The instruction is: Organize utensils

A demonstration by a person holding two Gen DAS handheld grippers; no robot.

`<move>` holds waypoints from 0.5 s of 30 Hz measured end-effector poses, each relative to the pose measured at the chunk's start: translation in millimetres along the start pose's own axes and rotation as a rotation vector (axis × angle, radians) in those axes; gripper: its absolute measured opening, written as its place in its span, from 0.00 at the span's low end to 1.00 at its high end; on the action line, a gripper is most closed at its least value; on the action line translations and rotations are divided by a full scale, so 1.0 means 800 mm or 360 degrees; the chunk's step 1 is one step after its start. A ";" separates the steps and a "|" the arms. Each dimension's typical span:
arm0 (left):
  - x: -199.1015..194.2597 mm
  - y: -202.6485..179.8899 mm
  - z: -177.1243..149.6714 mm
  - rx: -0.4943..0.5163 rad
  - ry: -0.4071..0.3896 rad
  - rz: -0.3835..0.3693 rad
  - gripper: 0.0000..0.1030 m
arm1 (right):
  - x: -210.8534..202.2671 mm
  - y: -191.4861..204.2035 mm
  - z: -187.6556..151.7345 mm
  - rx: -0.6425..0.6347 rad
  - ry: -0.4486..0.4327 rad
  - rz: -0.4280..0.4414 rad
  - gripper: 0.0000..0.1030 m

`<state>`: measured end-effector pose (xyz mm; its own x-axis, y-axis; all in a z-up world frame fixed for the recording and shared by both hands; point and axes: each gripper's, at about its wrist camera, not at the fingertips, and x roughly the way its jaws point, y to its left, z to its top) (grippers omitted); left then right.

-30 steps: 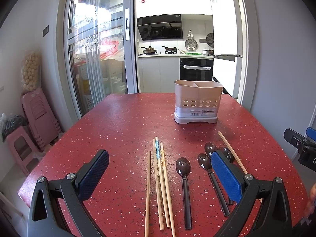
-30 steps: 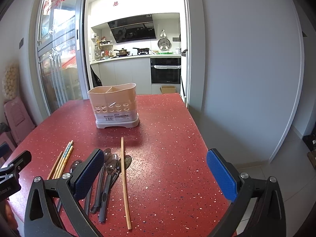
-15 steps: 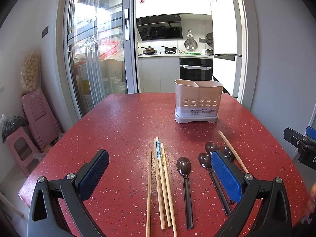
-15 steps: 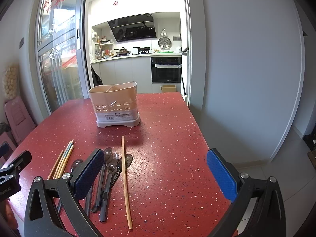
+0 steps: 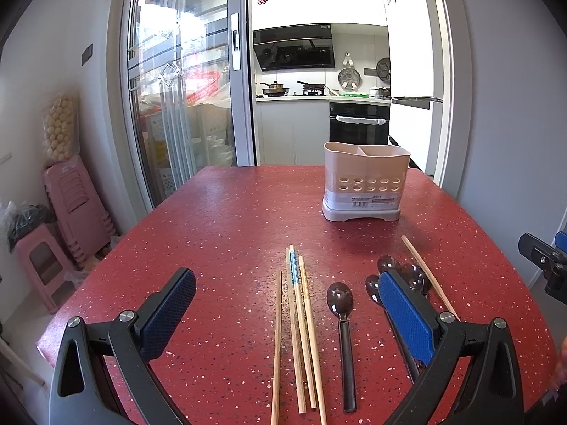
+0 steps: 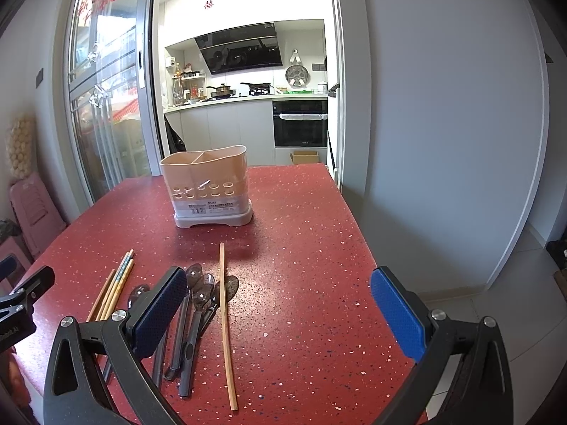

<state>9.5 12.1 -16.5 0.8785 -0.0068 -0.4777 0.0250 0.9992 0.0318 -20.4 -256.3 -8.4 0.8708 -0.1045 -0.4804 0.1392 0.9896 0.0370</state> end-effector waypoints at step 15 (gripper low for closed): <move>0.011 0.006 -0.001 -0.0018 0.0057 0.0015 1.00 | 0.008 -0.004 -0.002 0.0003 0.0037 0.0012 1.00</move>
<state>16.8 16.7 -21.0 0.8609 0.0036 -0.5087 0.0114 0.9996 0.0265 -15.9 -259.7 -12.8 0.8605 -0.0945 -0.5006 0.1334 0.9902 0.0424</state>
